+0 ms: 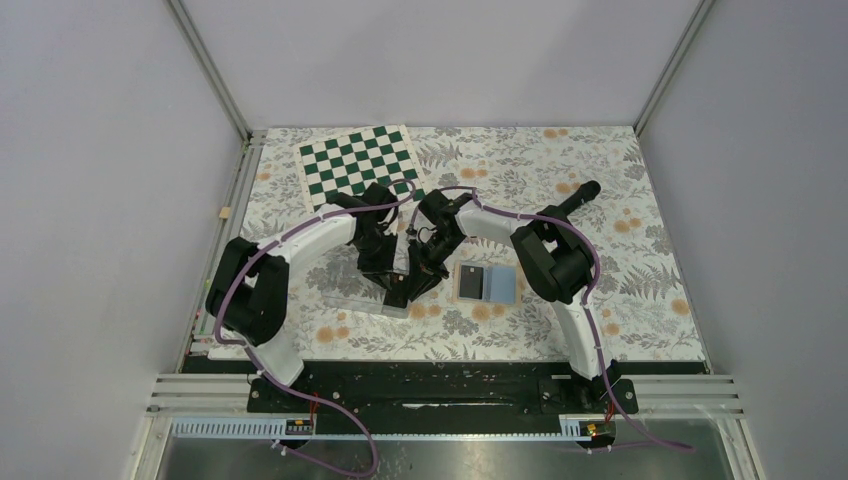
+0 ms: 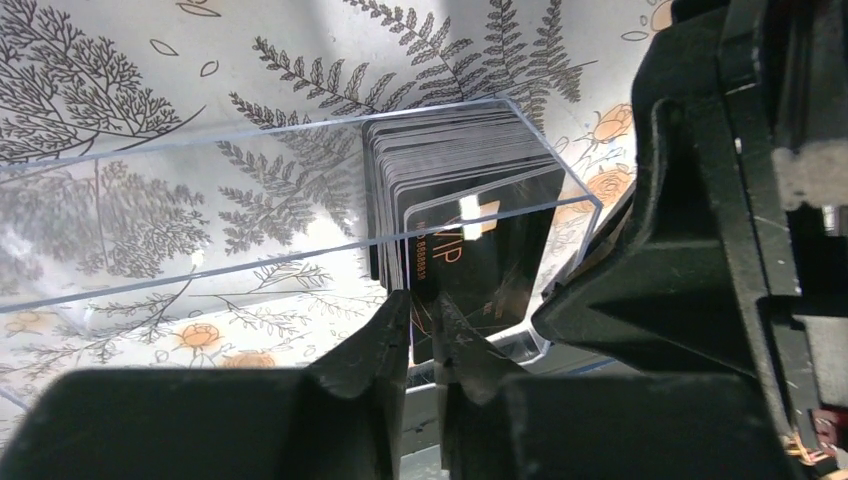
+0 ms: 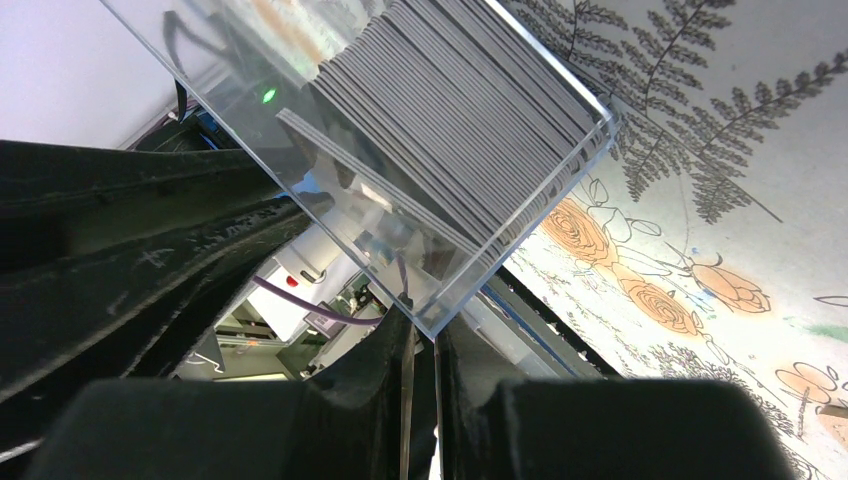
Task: Put the credit cards into the card holder
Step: Pick up the credit card from the storage box.
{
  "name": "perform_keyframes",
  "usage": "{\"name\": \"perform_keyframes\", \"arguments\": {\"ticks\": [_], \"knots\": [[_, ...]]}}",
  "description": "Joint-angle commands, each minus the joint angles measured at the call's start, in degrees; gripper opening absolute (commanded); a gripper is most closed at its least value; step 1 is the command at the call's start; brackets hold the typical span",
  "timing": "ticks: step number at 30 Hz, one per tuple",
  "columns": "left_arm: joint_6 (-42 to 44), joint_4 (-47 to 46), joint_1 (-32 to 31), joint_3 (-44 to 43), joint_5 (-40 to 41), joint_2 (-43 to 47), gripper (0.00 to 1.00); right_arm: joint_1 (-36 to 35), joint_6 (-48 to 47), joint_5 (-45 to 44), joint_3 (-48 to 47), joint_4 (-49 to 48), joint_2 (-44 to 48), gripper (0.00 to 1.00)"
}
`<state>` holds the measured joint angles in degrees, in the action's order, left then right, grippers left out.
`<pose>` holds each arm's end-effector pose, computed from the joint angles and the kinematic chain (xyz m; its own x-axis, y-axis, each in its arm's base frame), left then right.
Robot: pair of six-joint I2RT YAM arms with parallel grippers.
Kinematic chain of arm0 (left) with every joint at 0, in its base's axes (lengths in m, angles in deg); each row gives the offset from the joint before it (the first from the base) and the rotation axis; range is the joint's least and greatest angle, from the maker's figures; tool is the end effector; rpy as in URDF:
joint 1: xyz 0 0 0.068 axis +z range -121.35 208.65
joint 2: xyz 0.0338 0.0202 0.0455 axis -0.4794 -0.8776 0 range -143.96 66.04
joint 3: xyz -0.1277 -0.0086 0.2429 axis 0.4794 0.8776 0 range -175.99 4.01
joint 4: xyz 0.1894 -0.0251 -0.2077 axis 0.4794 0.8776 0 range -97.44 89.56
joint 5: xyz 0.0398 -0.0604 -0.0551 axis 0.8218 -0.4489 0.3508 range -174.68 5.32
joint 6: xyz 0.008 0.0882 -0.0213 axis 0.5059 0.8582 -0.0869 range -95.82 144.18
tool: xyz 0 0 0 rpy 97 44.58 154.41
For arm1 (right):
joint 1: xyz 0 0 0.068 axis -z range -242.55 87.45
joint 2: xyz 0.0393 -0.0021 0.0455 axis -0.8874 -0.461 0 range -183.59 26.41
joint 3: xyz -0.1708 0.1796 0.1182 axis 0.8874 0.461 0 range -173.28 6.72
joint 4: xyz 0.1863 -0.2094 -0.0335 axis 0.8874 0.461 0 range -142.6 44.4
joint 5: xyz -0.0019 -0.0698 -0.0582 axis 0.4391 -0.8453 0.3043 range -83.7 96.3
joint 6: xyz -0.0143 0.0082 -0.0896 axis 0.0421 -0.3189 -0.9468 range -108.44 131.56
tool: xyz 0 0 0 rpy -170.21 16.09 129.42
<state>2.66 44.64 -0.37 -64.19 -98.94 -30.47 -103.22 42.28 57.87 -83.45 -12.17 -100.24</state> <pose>0.2869 -0.1821 0.1529 -0.9877 0.1414 -0.0664 0.1546 0.9453 -0.2872 0.3051 0.3466 0.0948 -0.9107 -0.3641 0.1949 -0.0867 0.6301 0.7717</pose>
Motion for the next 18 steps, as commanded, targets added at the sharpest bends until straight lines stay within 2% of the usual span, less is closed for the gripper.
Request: {"name": "perform_keyframes", "arguments": {"ticks": [1, 3, 7, 18], "knots": [[0.43, -0.13, -1.99, -2.66, 1.14, -1.41, 0.17, -1.29, -1.81, -1.76, -0.25, -1.19, -1.45, 0.02], [0.50, 0.41, -2.52, -3.08, 2.32, -2.19, 0.21, -1.27, -1.80, -1.74, -0.27, -1.23, -1.41, 0.01], [1.19, 2.24, -4.10, -4.63, 5.03, -3.91, 0.22, -1.33, -1.88, -1.75, -0.13, -1.15, -1.32, 0.02], [1.60, 4.14, -5.94, -7.20, 6.99, -3.89, 0.12, -1.32, -1.89, -1.83, -0.01, -1.23, -1.12, 0.02]]}}
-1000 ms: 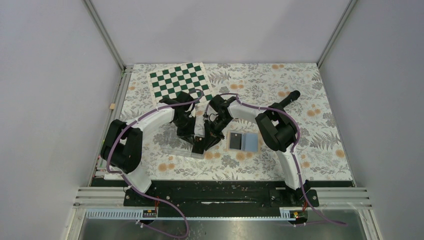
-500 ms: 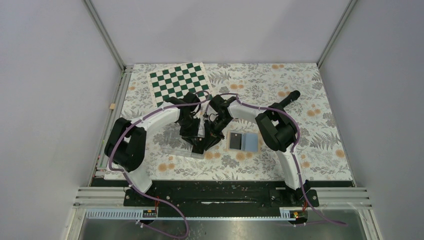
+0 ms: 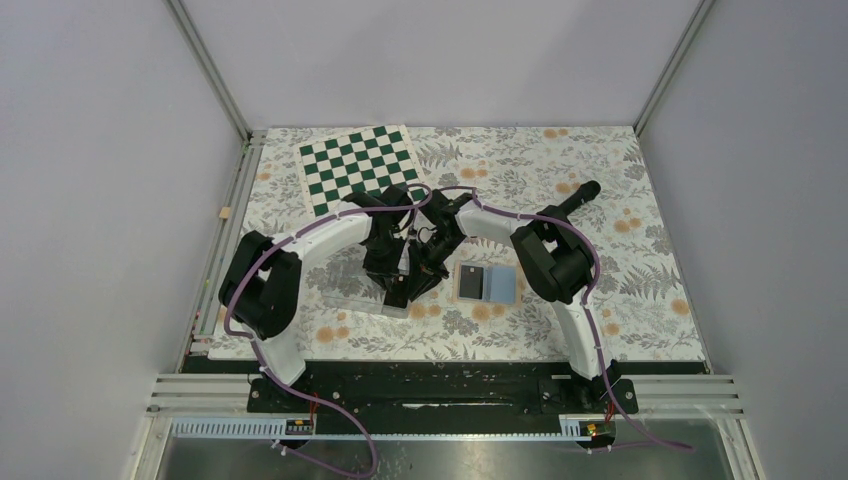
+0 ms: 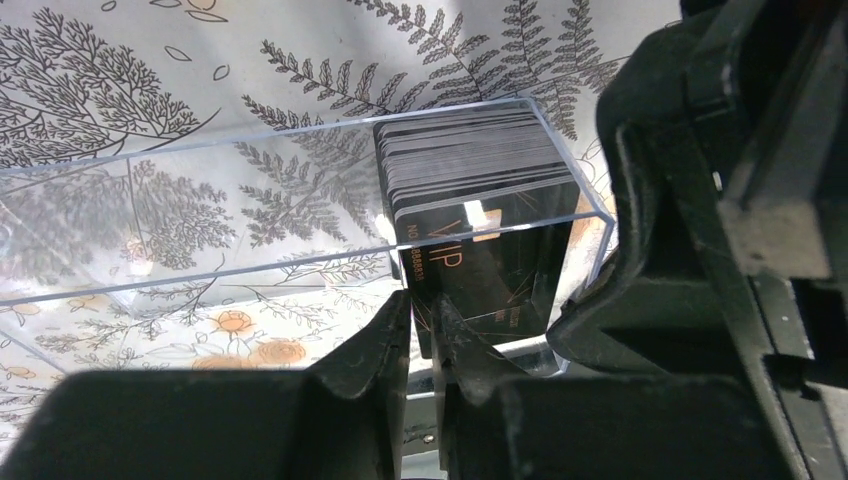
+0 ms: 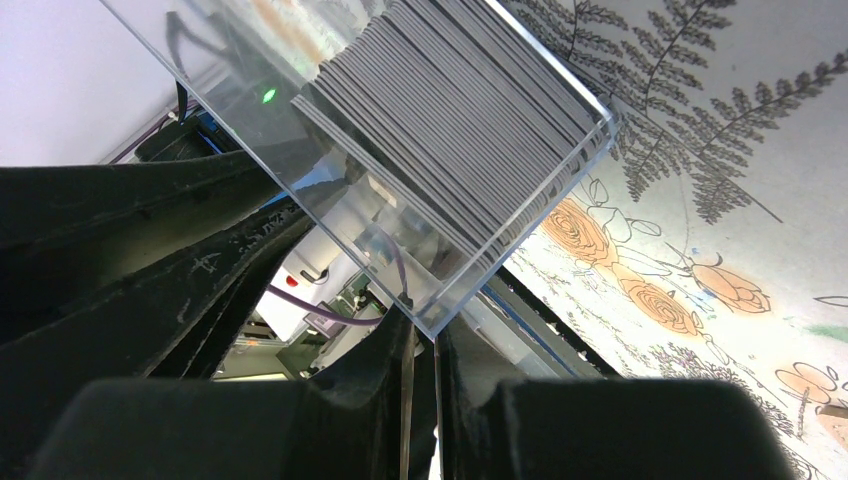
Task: Put the credit cards into the card holder
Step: Pick up the credit card from the storage box.
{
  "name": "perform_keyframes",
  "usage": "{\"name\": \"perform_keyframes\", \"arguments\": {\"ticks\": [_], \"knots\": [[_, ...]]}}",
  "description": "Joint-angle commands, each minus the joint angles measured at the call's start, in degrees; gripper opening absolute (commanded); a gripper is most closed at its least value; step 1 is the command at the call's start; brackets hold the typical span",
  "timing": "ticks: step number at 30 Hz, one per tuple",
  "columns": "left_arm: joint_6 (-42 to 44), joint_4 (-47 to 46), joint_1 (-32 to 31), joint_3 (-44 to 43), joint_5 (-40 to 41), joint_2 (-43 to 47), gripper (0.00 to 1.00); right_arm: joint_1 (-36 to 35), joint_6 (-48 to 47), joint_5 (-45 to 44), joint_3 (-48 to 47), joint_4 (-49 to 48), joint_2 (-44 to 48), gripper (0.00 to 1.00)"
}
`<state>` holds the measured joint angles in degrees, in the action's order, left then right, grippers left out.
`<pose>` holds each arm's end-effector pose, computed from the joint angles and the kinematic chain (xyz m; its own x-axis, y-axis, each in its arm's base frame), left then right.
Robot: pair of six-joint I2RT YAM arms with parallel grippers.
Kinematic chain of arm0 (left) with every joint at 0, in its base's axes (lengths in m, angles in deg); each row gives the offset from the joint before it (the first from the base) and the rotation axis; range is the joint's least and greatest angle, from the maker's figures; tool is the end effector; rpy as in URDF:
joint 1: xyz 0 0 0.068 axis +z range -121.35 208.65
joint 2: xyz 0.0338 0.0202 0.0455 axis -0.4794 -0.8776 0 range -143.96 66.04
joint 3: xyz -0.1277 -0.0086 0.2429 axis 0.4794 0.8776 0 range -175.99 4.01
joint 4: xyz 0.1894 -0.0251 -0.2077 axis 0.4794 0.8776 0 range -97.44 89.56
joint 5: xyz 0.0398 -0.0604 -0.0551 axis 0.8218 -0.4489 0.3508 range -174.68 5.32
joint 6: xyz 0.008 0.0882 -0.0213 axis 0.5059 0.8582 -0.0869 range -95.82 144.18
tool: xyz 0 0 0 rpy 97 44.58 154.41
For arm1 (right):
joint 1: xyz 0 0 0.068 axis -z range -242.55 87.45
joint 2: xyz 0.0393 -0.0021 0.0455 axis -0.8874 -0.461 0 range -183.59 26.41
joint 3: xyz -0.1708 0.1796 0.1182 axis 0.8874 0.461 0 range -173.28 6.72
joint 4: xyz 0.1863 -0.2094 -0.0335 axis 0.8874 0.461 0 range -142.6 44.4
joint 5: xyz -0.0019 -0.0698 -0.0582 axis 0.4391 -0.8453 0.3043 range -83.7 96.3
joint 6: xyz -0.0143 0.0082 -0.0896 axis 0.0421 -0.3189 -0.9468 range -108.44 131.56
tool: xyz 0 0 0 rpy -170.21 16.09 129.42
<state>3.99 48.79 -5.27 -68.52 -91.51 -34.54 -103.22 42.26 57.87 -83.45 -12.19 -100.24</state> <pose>0.2835 -0.2023 0.1479 -0.9696 0.2390 -0.0528 0.2443 0.9587 -0.1455 0.3052 0.3466 0.0948 -0.9108 -0.3643 0.1944 -0.0872 0.6298 0.7719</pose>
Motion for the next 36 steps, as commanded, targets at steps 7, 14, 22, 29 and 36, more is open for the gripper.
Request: {"name": "perform_keyframes", "arguments": {"ticks": [7, 14, 22, 29, 36], "knots": [[0.00, -0.07, -1.15, -3.92, -2.00, 1.88, 0.11, -1.32, -1.94, -1.86, 0.13, -1.33, -1.06, 0.02], [-0.14, -0.27, -1.16, -4.49, -4.64, 1.91, 0.12, -1.32, -1.96, -1.87, 0.35, -1.21, -0.88, 0.02], [1.45, 1.66, -1.15, -3.52, 0.56, -0.46, 0.28, -1.28, -2.05, -1.87, 0.53, -1.21, -0.79, 0.02], [1.90, 1.68, -1.50, -3.30, 0.88, -1.69, 0.32, -1.34, -2.05, -1.91, 0.44, -1.30, -0.79, 0.02], [1.69, 1.52, -1.76, -3.49, 0.59, -2.08, 0.27, -1.30, -2.09, -1.83, 0.36, -1.21, -0.96, 0.02]]}}
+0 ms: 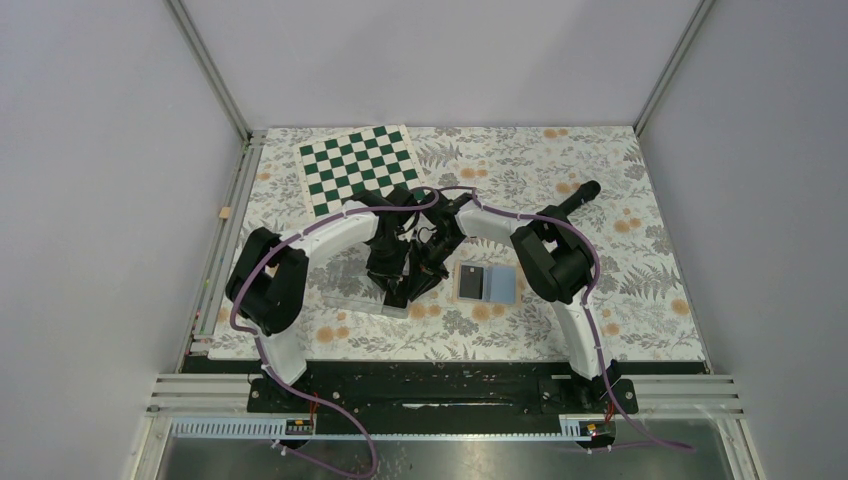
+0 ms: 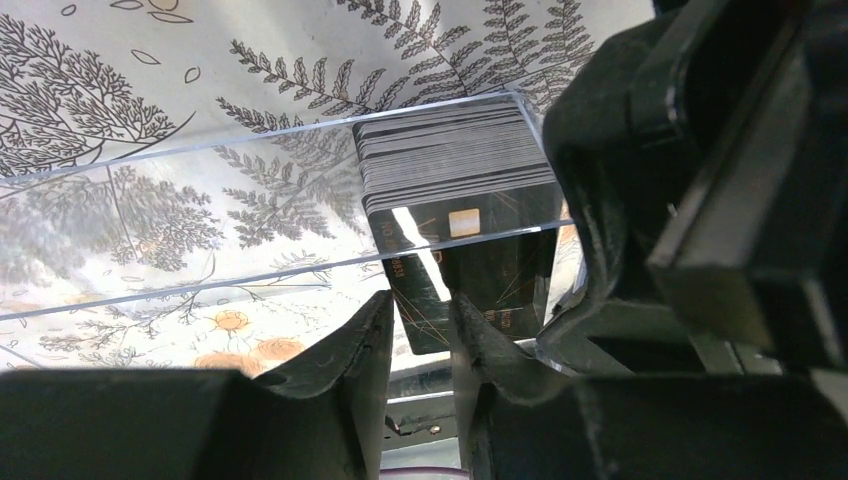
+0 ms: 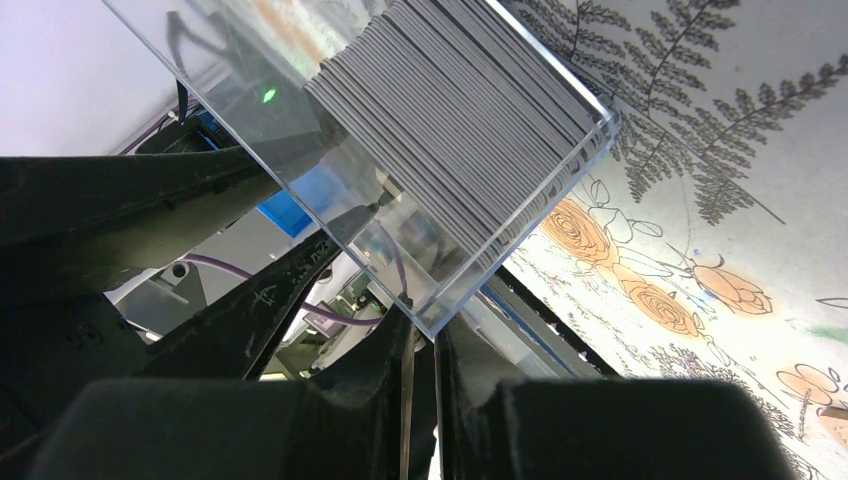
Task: Put the credit cards into the card holder
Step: Pick up the credit card from the storage box.
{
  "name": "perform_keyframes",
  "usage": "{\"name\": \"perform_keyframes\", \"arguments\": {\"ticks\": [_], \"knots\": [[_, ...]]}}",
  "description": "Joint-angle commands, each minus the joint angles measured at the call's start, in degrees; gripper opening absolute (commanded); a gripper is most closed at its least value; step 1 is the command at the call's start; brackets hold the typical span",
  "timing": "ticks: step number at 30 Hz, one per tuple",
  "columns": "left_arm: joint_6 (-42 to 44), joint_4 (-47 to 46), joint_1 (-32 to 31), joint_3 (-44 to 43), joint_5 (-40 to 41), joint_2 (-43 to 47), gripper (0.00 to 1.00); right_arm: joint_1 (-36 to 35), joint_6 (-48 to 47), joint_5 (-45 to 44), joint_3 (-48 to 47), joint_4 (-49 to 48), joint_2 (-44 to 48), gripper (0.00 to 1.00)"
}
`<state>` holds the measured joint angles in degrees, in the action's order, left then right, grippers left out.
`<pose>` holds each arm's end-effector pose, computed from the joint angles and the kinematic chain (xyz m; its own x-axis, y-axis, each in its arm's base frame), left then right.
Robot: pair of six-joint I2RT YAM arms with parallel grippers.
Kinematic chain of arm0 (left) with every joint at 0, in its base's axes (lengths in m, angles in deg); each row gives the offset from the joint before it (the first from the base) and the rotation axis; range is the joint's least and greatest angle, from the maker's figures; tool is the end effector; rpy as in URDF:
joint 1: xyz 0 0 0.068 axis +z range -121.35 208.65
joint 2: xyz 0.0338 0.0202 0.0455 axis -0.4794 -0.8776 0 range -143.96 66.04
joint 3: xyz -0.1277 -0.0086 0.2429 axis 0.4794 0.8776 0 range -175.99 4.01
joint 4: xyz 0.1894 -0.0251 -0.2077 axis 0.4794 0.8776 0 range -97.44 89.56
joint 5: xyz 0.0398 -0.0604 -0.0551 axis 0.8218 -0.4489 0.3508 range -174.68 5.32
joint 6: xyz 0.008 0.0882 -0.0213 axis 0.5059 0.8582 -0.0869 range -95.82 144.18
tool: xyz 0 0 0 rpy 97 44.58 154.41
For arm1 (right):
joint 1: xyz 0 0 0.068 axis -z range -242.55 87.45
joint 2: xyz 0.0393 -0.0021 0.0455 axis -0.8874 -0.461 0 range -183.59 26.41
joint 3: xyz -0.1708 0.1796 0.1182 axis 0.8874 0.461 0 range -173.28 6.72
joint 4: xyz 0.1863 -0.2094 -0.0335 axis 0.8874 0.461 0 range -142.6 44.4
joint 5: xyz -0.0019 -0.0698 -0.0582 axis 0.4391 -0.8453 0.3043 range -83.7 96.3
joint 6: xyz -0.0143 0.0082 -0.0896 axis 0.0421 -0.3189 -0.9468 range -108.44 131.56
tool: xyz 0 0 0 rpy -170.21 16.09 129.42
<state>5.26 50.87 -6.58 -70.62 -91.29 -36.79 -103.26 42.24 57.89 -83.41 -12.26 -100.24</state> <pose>0.2823 -0.2108 0.1446 -0.9589 0.2829 -0.0205 0.2831 0.9504 -0.1284 0.3049 0.3468 0.0946 -0.9105 -0.3654 0.1937 -0.0881 0.6291 0.7723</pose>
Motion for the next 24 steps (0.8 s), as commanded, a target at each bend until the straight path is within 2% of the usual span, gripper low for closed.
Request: {"name": "perform_keyframes", "arguments": {"ticks": [1, 4, 6, 8, 12, 24], "knots": [[0.31, -0.57, -0.46, -1.26, 0.81, 0.11, 0.29, -1.26, -2.03, -1.78, 0.32, -1.15, -0.97, 0.02], [0.03, -0.57, -0.44, -0.79, 2.17, -0.28, 0.35, -1.22, -2.01, -1.73, 0.33, -1.06, -0.97, 0.02], [0.15, -0.63, -0.46, -0.50, 2.01, -0.51, 0.34, -1.23, -2.07, -1.76, 0.36, -1.09, -0.97, 0.01], [0.32, -0.82, -0.55, -0.39, 0.99, -0.74, 0.26, -1.27, -2.01, -1.68, 0.23, -1.06, -1.05, 0.02], [0.15, -1.51, -0.53, -0.37, -0.43, 0.08, 0.01, -1.25, -2.02, -1.67, 0.13, -1.09, -1.06, 0.02], [-2.52, -4.09, -0.43, -0.68, -3.78, 4.48, 0.00, -1.22, -2.02, -1.65, 0.31, -1.22, -1.14, 0.02]]}}
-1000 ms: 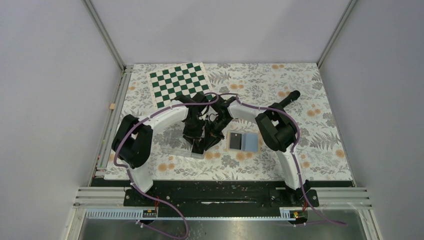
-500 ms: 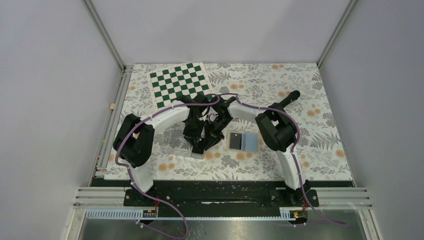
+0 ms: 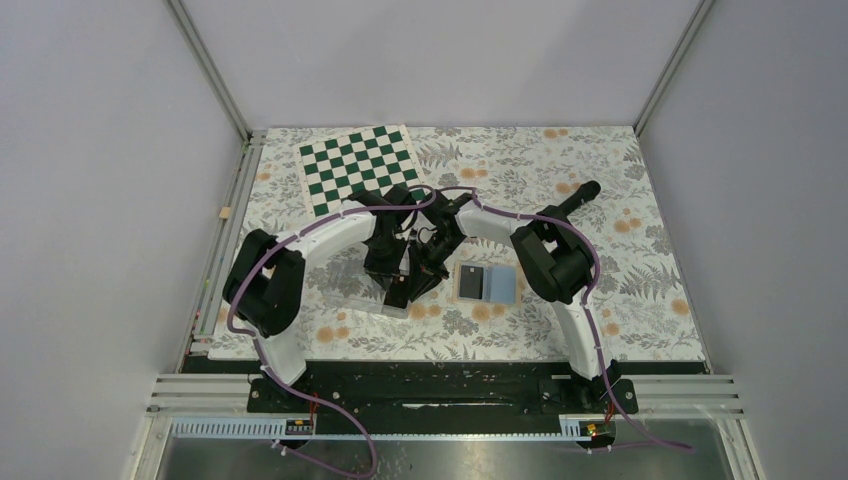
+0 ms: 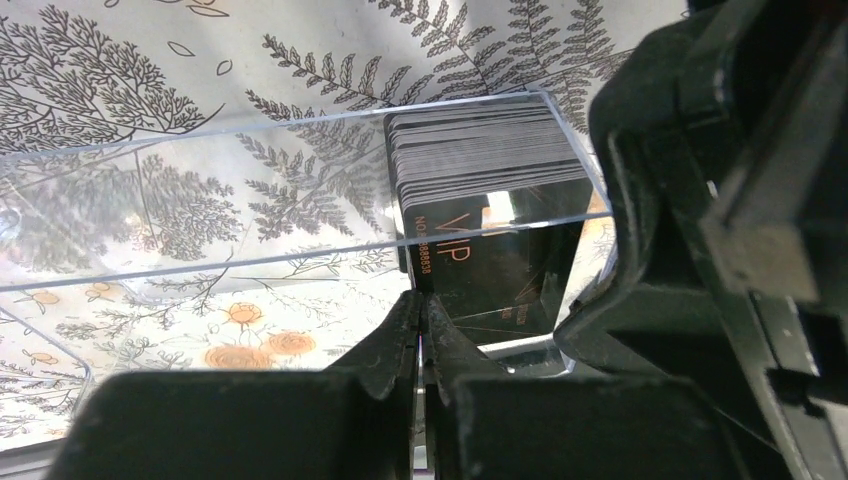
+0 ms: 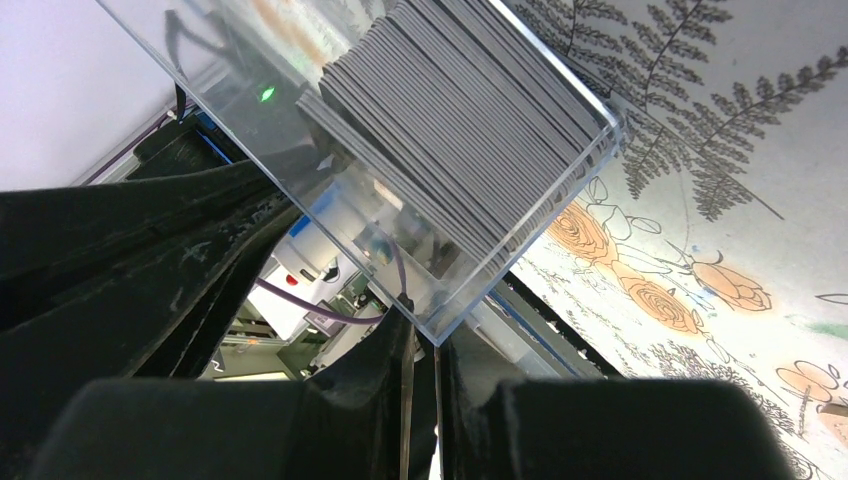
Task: Put the credit cards into the card holder
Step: Pick up the credit card from the storage box.
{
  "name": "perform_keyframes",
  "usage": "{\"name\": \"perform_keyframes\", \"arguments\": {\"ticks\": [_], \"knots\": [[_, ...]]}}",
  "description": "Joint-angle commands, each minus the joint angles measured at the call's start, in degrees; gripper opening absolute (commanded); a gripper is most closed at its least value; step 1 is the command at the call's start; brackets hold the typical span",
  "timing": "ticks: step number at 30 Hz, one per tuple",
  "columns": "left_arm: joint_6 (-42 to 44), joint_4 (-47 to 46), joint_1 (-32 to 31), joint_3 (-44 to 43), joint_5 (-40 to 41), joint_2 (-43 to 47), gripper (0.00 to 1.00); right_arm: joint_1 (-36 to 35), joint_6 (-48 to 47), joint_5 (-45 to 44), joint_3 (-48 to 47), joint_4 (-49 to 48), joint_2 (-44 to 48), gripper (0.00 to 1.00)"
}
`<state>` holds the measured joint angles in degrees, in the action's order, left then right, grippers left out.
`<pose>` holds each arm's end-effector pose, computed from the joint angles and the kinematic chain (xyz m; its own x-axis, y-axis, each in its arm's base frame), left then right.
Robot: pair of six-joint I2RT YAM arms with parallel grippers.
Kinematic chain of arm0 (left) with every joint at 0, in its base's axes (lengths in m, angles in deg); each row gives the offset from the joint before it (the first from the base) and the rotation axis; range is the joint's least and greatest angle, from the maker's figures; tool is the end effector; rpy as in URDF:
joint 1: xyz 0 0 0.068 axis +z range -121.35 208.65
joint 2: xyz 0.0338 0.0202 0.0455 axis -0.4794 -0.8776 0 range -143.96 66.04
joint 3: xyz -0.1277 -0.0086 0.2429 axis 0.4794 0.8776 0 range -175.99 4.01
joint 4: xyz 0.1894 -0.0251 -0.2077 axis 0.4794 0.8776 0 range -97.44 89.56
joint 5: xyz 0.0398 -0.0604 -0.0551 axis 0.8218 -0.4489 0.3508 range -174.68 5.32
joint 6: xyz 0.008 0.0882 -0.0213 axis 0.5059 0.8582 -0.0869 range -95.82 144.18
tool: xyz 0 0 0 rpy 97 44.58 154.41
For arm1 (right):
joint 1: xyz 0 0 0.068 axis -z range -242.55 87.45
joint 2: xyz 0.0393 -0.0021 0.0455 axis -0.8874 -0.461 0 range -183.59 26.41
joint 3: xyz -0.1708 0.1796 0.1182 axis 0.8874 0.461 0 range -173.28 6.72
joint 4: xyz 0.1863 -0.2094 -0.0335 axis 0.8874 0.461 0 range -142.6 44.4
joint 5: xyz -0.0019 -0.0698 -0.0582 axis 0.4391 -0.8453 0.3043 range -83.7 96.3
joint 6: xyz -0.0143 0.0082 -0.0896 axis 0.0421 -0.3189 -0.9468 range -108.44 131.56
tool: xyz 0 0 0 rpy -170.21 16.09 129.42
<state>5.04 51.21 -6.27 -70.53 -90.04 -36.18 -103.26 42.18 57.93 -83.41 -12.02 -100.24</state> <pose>0.2831 -0.2069 0.1475 -0.9615 0.2731 -0.0300 0.2748 0.9553 -0.1091 0.3045 0.3465 0.0946 -0.9096 -0.3657 0.1970 -0.0864 0.6304 0.7714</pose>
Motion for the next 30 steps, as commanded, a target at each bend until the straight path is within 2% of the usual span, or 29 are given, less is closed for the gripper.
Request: {"name": "perform_keyframes", "arguments": {"ticks": [1, 16, 24, 30], "knots": [[-2.37, -4.36, -0.72, -0.72, -5.05, 4.08, 0.00, -1.22, -1.99, -1.71, 0.30, -1.46, -1.14, 0.02], [-1.19, -2.47, -0.80, -0.94, -4.49, 3.79, 0.00, -1.22, -2.01, -1.67, 0.43, -1.42, -1.10, 0.02], [-0.46, -1.85, -1.02, -2.20, -4.35, 2.62, 0.14, -1.25, -2.05, -1.80, 0.53, -1.46, -0.97, 0.01], [-0.73, -2.73, -1.21, -2.39, -7.02, 2.23, 0.14, -1.23, -2.02, -1.80, 0.50, -1.40, -0.94, 0.02]]}}
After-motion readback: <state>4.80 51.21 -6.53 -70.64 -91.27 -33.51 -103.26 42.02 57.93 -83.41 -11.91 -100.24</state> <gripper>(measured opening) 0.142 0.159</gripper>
